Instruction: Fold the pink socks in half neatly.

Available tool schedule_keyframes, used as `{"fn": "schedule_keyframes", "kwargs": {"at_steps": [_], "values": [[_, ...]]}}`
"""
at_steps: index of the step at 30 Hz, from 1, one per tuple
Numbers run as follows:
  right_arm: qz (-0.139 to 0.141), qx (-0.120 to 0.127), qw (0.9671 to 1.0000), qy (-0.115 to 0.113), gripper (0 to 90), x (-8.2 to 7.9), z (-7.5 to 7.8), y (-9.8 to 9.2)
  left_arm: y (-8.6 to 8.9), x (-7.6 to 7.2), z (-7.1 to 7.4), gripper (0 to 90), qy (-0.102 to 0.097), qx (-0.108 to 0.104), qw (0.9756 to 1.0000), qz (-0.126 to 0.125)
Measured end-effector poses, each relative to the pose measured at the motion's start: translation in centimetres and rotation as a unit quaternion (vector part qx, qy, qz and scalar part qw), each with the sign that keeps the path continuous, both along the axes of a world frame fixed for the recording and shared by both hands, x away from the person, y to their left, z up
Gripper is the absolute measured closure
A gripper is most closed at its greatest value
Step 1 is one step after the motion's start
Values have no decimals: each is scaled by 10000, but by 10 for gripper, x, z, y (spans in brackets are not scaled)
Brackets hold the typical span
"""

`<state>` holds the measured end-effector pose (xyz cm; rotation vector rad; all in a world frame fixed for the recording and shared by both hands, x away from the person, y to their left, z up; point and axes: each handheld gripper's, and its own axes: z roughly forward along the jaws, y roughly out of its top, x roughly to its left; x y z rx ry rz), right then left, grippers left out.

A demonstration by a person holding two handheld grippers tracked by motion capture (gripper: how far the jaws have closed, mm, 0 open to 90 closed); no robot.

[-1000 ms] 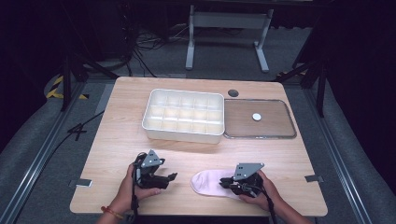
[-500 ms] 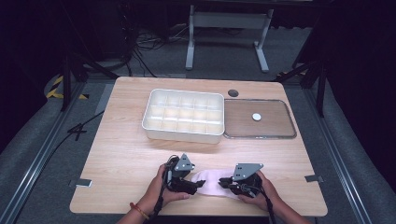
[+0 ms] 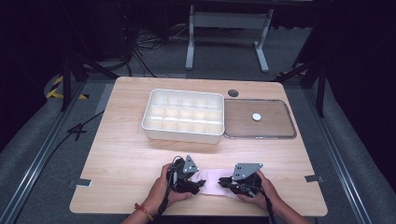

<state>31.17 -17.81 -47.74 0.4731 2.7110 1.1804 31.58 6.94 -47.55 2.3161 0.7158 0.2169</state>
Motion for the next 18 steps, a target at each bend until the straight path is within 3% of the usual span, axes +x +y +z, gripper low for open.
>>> {"fn": "schedule_keyframes", "kwargs": {"at_steps": [11, 18], "values": [[-51, -51, 10000, -30, 843, 7, 1, 7, 5, 1, 3, 704, 194, -65, 9998, -89], [-39, -57, 10000, 32, 845, 11, 1, 10, 11, 2, 3, 758, 366, -265, 9990, -29]]}}
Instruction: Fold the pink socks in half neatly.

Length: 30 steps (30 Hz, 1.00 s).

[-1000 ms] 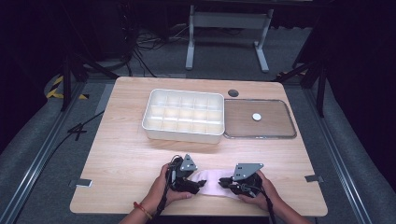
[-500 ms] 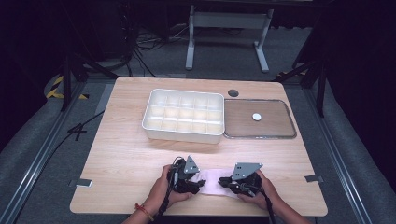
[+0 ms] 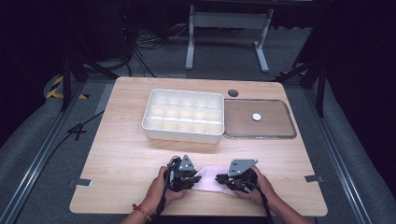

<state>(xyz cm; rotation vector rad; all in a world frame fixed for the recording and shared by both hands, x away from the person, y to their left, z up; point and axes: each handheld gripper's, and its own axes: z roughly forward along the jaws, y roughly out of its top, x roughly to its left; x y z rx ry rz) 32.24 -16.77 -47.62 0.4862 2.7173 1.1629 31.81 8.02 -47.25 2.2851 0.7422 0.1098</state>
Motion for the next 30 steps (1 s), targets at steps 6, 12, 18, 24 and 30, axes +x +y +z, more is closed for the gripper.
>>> {"fn": "schedule_keyframes", "kwargs": {"at_steps": [6, 12, 18, 24, 30], "values": [[-7, -20, 10000, 66, 850, 1, 1, 0, 2, -1, 5, 786, -85, -180, 9998, -29], [59, -100, 9998, 138, 865, 8, 3, 8, 8, -1, 10, 802, -180, -367, 9992, -15], [55, -123, 9996, 237, 867, 12, 4, 14, 8, -3, 14, 805, -275, -476, 9985, -37], [96, -144, 9996, 234, 868, 14, 4, 19, 6, -4, 19, 804, -398, -629, 9972, -59], [124, -159, 9995, 227, 868, 15, 4, 22, 4, -3, 20, 804, -423, -656, 9969, -124]]}}
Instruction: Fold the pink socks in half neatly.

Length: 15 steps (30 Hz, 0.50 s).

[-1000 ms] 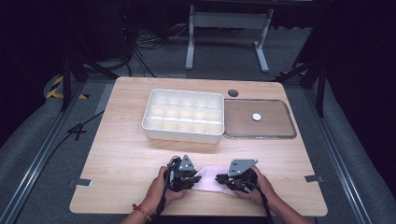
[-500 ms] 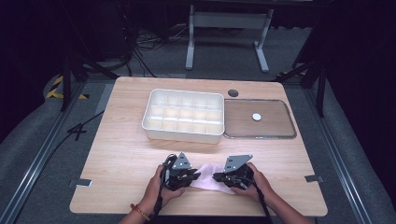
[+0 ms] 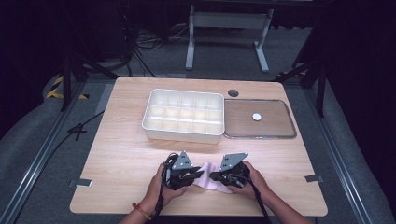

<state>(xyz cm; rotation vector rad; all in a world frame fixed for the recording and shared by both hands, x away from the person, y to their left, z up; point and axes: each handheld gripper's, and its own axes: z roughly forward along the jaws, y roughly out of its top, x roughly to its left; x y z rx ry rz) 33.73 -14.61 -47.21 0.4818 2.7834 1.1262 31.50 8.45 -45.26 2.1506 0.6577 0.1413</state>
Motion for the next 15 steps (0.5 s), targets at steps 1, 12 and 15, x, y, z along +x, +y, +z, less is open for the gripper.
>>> {"fn": "schedule_keyframes", "kwargs": {"at_steps": [1, 12, 15], "values": [[2, -8, 10000, -3, 868, 0, 0, 1, 0, 0, 0, 803, -11, -9, 10000, -13], [61, -37, 10000, -51, 858, 2, 0, 7, -15, 6, 2, 802, -26, 84, 10000, -13], [16, 24, 10000, -42, 811, 2, 0, 6, -17, 6, 1, 803, -11, 149, 9999, 22]]}}
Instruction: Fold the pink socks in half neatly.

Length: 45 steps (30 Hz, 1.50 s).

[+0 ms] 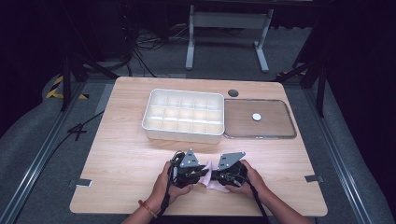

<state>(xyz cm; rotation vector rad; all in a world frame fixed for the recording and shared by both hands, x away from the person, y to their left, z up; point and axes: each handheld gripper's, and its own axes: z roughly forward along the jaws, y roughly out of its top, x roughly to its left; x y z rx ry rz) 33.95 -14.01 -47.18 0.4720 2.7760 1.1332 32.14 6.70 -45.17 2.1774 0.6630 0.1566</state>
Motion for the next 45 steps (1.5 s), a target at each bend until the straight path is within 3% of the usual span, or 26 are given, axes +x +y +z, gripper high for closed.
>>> {"fn": "schedule_keyframes", "kwargs": {"at_steps": [6, 13, 17, 19, 24, 30, 45], "values": [[-147, 123, 9998, -80, 783, 2, 4, -9, 3, 0, 1, 804, 5, 3, 10000, 44], [-561, 23, 9978, -346, 686, 2, 19, -41, 5, -1, 0, 804, 22, 8, 10000, 11], [-828, 67, 9962, -250, 637, 6, 20, -54, 4, 0, 0, 803, 44, 14, 10000, 21], [-886, -36, 9958, -229, 623, 7, 18, -58, 3, 0, 0, 802, 18, 13, 10000, 30], [-930, -205, 9955, -10, 594, 12, 7, -56, 0, 1, 0, 800, -17, 82, 10000, 2], [-918, -97, 9957, 115, 596, 16, 3, -57, -3, 1, 2, 801, -31, 34, 10000, 27], [-902, -57, 9959, 101, 578, 16, 2, -57, -29, 5, 1, 799, -152, 198, 9996, -127]]}}
